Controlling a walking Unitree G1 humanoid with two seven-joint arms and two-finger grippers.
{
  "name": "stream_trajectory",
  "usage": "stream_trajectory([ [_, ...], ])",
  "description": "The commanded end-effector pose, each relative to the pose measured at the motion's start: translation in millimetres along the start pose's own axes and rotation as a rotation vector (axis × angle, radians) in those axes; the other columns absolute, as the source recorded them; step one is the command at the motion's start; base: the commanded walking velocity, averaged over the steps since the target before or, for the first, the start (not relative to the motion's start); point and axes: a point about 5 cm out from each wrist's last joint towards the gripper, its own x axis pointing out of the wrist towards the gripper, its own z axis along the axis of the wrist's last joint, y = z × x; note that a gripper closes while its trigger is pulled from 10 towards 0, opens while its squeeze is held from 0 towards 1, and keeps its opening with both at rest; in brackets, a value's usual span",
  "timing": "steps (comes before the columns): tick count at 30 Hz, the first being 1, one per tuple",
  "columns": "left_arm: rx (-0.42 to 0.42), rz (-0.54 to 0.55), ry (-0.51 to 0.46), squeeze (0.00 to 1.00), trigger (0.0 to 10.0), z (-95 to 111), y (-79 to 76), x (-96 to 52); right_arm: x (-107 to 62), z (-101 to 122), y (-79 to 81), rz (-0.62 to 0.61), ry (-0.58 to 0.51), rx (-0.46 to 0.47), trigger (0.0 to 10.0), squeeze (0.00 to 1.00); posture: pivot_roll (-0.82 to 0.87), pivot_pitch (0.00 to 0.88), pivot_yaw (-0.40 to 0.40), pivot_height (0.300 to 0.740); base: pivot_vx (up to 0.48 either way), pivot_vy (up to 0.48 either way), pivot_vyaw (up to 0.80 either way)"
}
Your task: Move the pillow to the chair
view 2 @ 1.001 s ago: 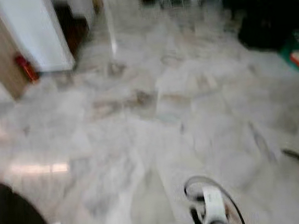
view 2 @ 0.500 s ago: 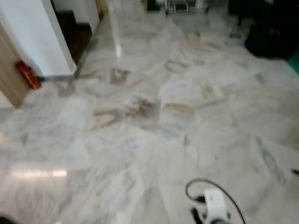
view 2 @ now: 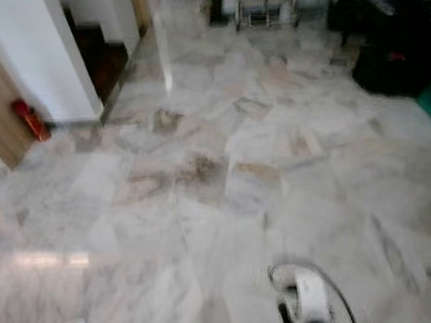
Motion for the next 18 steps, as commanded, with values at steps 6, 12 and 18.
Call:
stream_trajectory([
  [6, 0.014, -0.019, 0.013, 0.0, 10.0, -2.2, -5.8, 0.7, -1.8, -2.5, -8.6, -0.021, 0.01, -0.003, 10.0, 0.0, 0.04, 0.026, 0.016, 0.74, 0.332, 0.0, 0.0],
  [12, 0.016, -0.023, 0.013, 0.0, 10.0, -2.0, -9.5, 1.4, -1.9, -3.0, -8.7, -0.022, 0.013, -0.003, 10.0, 0.0, 0.04, 0.026, 0.016, 0.74, 0.332, 0.0, 0.0],
  [18, 0.019, -0.026, 0.012, 0.0, 10.0, -1.6, -11.3, 1.8, -2.1, -4.3, -8.1, -0.021, 0.016, -0.002, 10.0, 0.0, 0.04, 0.026, 0.019, 0.74, 0.332, 0.0, 0.0],
])
